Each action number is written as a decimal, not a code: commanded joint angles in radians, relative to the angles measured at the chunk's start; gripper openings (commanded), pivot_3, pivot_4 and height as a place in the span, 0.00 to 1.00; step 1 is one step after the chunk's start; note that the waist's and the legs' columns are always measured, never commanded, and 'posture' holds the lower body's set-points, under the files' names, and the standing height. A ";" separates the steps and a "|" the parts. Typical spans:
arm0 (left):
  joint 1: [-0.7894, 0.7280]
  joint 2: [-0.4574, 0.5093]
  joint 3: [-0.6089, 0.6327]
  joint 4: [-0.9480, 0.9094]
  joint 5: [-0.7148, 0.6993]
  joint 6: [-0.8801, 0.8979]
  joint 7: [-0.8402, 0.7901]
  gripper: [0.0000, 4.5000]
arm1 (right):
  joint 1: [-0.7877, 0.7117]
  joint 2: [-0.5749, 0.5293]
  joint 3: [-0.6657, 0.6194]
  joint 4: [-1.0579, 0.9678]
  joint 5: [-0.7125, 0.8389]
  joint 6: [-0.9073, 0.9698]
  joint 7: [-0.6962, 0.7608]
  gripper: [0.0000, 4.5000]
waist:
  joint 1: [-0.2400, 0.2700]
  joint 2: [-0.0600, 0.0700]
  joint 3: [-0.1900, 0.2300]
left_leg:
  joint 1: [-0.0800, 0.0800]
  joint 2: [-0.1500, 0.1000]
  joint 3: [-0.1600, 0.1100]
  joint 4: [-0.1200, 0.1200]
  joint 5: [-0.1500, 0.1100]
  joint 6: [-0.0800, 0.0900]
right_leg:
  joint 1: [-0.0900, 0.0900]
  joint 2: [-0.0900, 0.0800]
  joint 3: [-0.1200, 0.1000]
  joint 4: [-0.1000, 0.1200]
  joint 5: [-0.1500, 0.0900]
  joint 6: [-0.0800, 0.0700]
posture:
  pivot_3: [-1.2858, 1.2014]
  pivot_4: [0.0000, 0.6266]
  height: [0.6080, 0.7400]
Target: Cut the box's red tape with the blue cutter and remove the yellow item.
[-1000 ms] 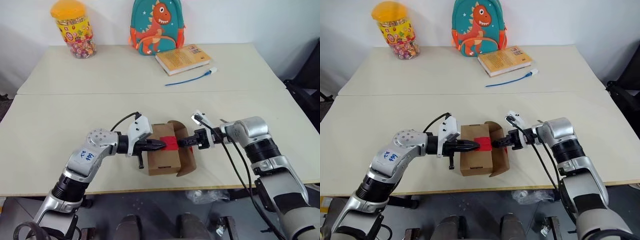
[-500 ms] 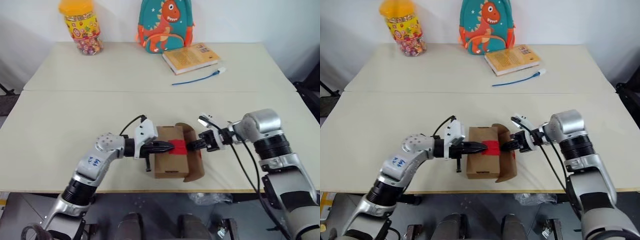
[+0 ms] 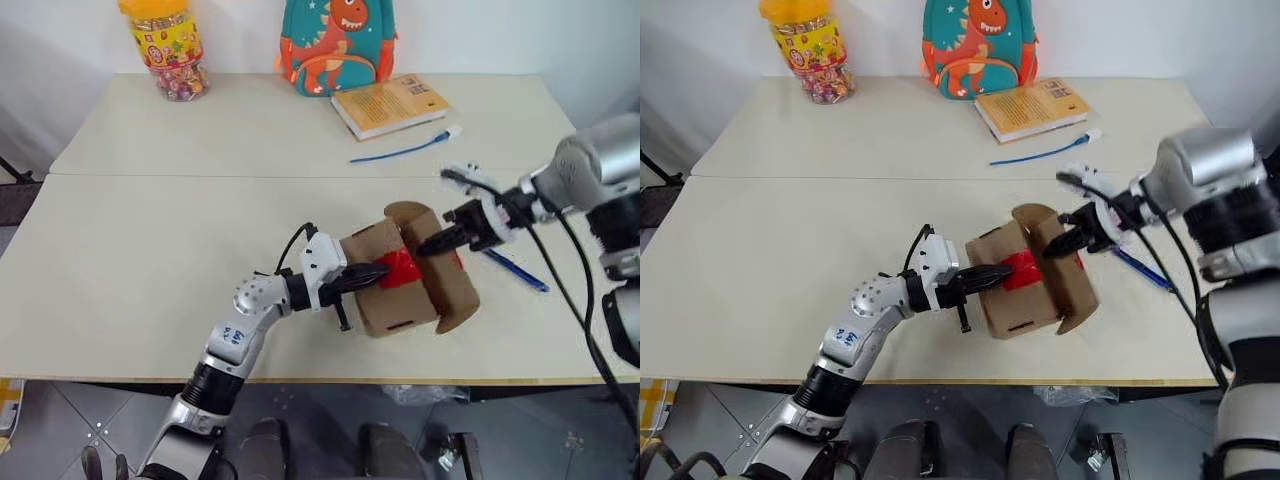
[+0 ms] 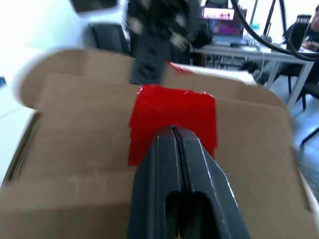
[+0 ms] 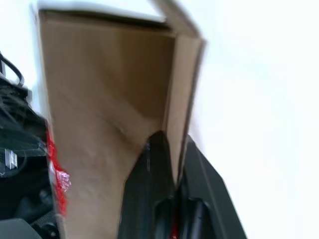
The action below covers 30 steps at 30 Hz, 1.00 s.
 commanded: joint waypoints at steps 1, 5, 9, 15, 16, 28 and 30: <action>0.042 -0.009 -0.005 -0.038 -0.005 -0.027 0.009 0.00 | -0.091 -0.004 0.101 0.011 0.037 0.003 0.057 0.01 | 0.000 0.000 0.000 | 0.000 0.000 0.001 0.000 -0.001 0.000 | -0.001 0.000 0.000 0.000 0.000 0.000 | 0.52 0.24 1.00; 0.085 0.001 0.001 -0.060 -0.001 -0.042 0.018 0.00 | -0.169 0.010 0.190 0.023 0.060 0.003 0.076 0.01 | 0.000 0.000 0.000 | -0.005 0.000 0.005 0.002 -0.001 0.001 | -0.007 -0.001 0.000 0.007 0.000 0.000 | 0.52 0.24 1.00; 0.112 0.014 0.004 -0.079 0.004 -0.034 0.030 0.00 | -0.204 0.014 0.239 0.007 0.123 0.003 0.068 0.01 | 0.001 0.000 0.000 | -0.005 0.001 0.005 0.003 -0.001 0.001 | -0.007 -0.002 -0.001 0.007 0.000 0.000 | 0.52 0.24 1.00; 0.162 0.078 0.010 -0.144 0.004 0.007 0.021 0.00 | -0.235 -0.003 0.322 -0.038 0.304 0.003 0.000 0.01 | 0.000 0.000 0.000 | -0.005 0.001 0.005 0.003 -0.002 0.002 | -0.007 -0.002 -0.001 0.007 0.000 0.000 | 0.52 0.24 1.00; 0.178 0.105 0.016 -0.172 -0.002 0.023 0.012 0.00 | -0.241 -0.005 0.331 -0.049 0.346 0.003 -0.022 0.01 | -0.002 0.000 0.000 | -0.005 0.001 0.005 0.003 -0.002 0.002 | -0.007 -0.002 -0.001 0.007 0.000 0.000 | 0.52 0.24 1.00; 0.155 0.250 0.089 -0.538 -0.305 0.402 -0.021 0.00 | -0.228 -0.017 0.328 -0.011 0.655 0.003 -0.358 0.01 | -0.004 -0.001 0.001 | -0.005 0.004 0.005 0.004 -0.003 0.001 | -0.008 -0.001 -0.002 0.009 0.000 -0.001 | 0.52 0.24 1.00; 0.101 0.229 0.104 -0.559 -0.362 0.447 0.002 0.00 | -0.211 -0.016 0.308 -0.016 0.690 0.003 -0.413 0.01 | -0.003 -0.001 0.001 | -0.005 0.004 0.005 0.004 -0.003 0.001 | -0.008 -0.001 -0.002 0.010 0.000 -0.001 | 0.52 0.24 1.00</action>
